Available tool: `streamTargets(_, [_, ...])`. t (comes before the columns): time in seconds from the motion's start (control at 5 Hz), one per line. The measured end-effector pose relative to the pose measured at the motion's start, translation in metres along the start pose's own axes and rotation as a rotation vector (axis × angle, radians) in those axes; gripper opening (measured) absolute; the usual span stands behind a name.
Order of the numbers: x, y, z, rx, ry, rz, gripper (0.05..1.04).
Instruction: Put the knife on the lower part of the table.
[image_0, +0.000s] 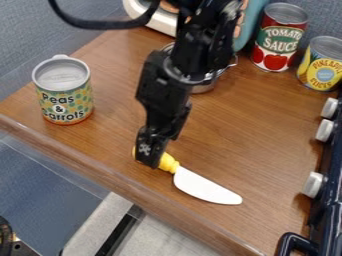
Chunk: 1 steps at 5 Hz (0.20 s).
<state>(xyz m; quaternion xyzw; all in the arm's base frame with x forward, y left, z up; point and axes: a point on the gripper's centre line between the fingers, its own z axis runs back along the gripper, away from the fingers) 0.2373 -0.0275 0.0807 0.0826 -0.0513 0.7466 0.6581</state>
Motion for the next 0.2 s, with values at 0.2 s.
streamTargets(0.2, [0.0079, -0.0048, 0.0468, -0.178, -0.015, -0.063, 0.999])
